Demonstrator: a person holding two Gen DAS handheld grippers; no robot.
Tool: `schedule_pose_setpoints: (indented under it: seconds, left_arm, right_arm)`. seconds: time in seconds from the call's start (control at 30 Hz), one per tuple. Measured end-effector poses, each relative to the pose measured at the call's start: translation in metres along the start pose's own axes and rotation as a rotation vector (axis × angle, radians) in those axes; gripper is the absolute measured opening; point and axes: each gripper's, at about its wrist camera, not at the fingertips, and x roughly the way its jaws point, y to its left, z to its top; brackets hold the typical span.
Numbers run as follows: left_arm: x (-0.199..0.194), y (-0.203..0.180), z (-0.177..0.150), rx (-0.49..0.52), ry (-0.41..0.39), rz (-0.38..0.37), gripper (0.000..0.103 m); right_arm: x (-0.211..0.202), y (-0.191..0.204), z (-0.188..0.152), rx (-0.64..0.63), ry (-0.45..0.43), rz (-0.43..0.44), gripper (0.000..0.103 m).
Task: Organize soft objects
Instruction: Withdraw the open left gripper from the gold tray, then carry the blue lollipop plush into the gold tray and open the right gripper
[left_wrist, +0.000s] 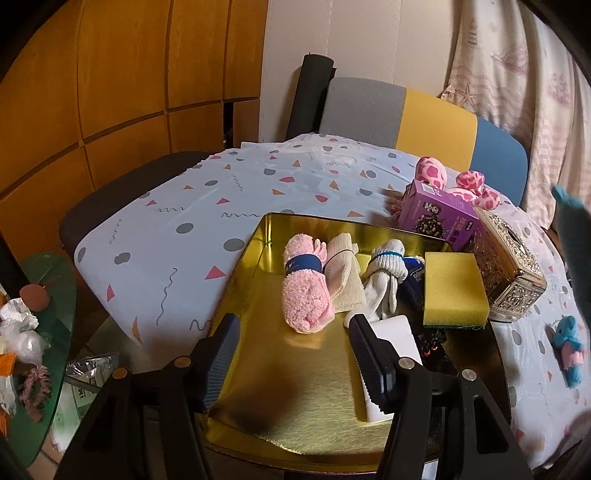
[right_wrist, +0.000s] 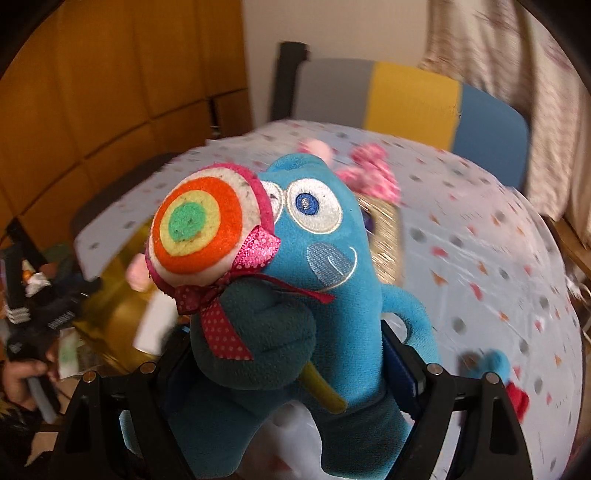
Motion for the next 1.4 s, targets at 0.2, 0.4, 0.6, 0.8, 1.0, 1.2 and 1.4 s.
schedule_pose_setpoints:
  seconds: [0.2,0.4,0.6,0.8,1.0,1.2,1.4]
  left_arm:
    - [-0.004,0.007,-0.001,-0.017,0.000,0.012,0.063]
    - [-0.002,0.015,-0.002,-0.037,0.008,0.030,0.063]
    - [0.000,0.027,-0.004,-0.071,0.016,0.052,0.063]
    - [0.000,0.050,0.000,-0.137,0.001,0.089,0.063]
    - [0.004,0.068,-0.001,-0.188,0.019,0.103,0.063]
    - [0.007,0.068,-0.003,-0.192,0.029,0.087,0.063]
    - [0.002,0.069,-0.001,-0.198,0.010,0.089,0.064]
  right_arm:
    - [0.015,0.046,0.032,-0.068,-0.016,0.107,0.088]
    - [0.042,0.080,0.052,-0.099,0.006,0.162,0.088]
    - [0.073,0.105,0.072,-0.088,0.032,0.215,0.088]
    - [0.125,0.137,0.095,-0.064,0.063,0.235,0.088]
    - [0.216,0.167,0.088,-0.106,0.199,0.191,0.093]
    - [0.230,0.180,0.078,-0.164,0.190,0.195,0.098]
    - [0.204,0.164,0.087,-0.084,0.158,0.299,0.103]
